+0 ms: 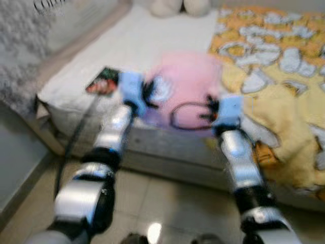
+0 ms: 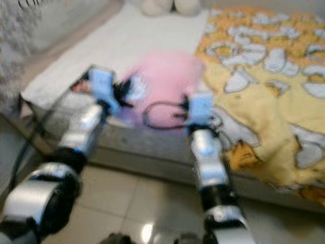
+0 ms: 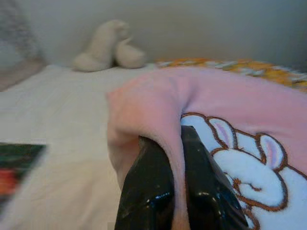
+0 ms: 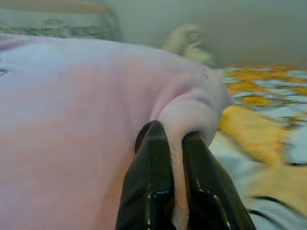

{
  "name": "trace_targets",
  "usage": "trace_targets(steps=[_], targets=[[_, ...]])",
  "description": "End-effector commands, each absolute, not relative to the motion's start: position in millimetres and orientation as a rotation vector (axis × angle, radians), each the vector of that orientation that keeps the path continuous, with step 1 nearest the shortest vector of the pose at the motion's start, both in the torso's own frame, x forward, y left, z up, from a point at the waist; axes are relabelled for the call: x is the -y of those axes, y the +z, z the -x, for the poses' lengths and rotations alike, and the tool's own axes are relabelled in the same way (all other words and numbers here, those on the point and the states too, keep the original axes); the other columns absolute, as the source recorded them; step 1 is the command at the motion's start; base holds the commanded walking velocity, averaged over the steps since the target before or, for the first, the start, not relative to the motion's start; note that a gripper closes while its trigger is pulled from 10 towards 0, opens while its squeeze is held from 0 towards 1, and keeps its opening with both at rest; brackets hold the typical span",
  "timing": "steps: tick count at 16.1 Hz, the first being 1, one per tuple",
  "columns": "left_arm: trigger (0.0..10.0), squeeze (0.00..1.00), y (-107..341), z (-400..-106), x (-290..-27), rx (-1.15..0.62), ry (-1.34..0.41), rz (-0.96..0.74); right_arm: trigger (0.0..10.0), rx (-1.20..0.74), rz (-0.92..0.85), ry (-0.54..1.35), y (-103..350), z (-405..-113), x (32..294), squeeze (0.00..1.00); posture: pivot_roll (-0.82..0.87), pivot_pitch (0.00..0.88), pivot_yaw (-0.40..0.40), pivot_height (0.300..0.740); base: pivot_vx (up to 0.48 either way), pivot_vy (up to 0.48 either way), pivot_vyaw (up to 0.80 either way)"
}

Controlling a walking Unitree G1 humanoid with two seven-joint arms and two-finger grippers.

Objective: Clean up the room

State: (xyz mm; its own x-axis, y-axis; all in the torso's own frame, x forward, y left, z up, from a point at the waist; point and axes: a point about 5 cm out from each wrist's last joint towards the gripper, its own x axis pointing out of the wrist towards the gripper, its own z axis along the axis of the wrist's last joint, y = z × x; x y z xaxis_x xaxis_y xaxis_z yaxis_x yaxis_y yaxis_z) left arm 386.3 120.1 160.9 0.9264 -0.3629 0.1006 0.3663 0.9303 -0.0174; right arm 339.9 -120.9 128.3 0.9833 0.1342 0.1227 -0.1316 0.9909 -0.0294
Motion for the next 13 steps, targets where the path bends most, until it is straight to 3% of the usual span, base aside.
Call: trace_targets(steps=[1, 7, 10, 13], targets=[[10.0, 0.00, 178, -391, -123, 0.164, -0.337, 0.066, 10.0, 0.145, 0.028, 0.098, 133, -342, 132, 0.00, -0.22, 0.000, 0.091, 0.719, 0.461, 0.000, 0.00], [10.0, 0.00, 188, -395, -127, 0.188, -0.332, 0.049, 10.0, 0.161, 0.040, 0.108, 133, -340, 128, 0.00, -0.22, 0.000, 0.101, 0.719, 0.442, 0.000, 0.00], [10.0, 0.00, 188, -395, -128, 0.182, -0.329, 0.047, 10.0, 0.164, 0.042, 0.107, 133, -339, 128, 0.00, -0.22, 0.000, 0.099, 0.719, 0.282, 0.389, 0.00], [10.0, 0.00, 187, -396, -126, 0.177, -0.336, 0.034, 10.0, 0.170, 0.048, 0.110, 134, -339, 129, 0.00, -0.23, 0.000, 0.096, 0.719, 0.000, 0.444, 0.00]])
